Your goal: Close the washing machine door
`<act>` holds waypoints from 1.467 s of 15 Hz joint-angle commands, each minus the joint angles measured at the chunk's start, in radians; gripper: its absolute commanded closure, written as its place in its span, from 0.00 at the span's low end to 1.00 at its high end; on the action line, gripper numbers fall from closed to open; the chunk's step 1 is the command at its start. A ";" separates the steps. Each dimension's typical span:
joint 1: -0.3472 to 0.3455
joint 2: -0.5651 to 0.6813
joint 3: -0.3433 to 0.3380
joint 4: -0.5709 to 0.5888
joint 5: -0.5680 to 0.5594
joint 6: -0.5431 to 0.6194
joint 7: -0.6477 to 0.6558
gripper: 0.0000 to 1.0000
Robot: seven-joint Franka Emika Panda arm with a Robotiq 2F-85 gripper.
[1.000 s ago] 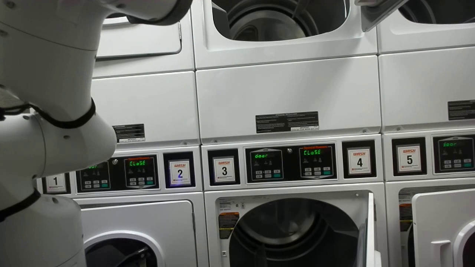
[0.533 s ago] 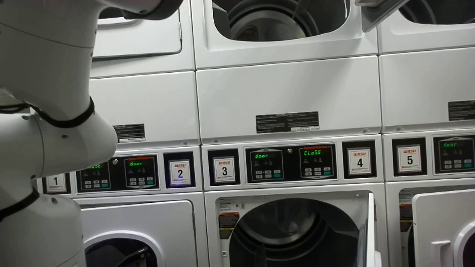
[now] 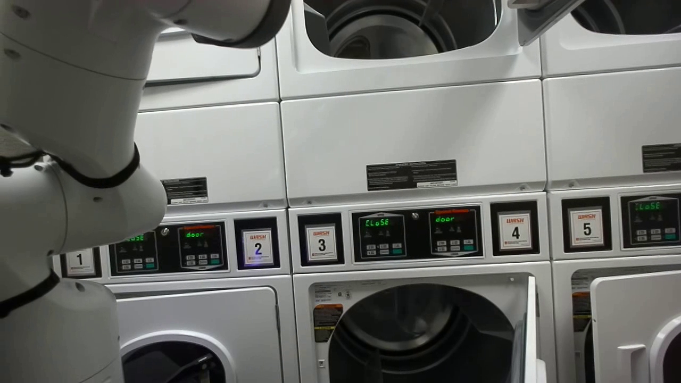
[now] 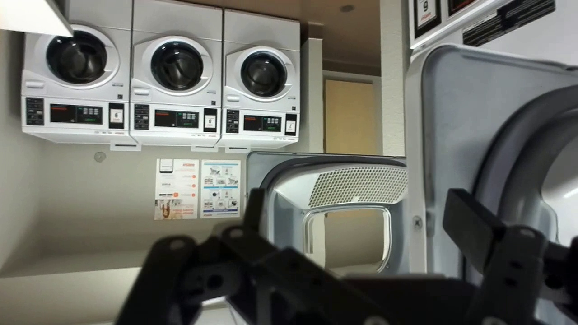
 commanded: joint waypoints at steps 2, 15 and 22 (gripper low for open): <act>-0.008 -0.019 0.075 -0.063 0.046 -0.119 -0.037 0.00; -0.027 0.013 0.183 -0.051 0.046 -0.552 -0.213 0.00; -0.055 -0.018 0.209 -0.023 0.054 -0.667 -0.389 0.00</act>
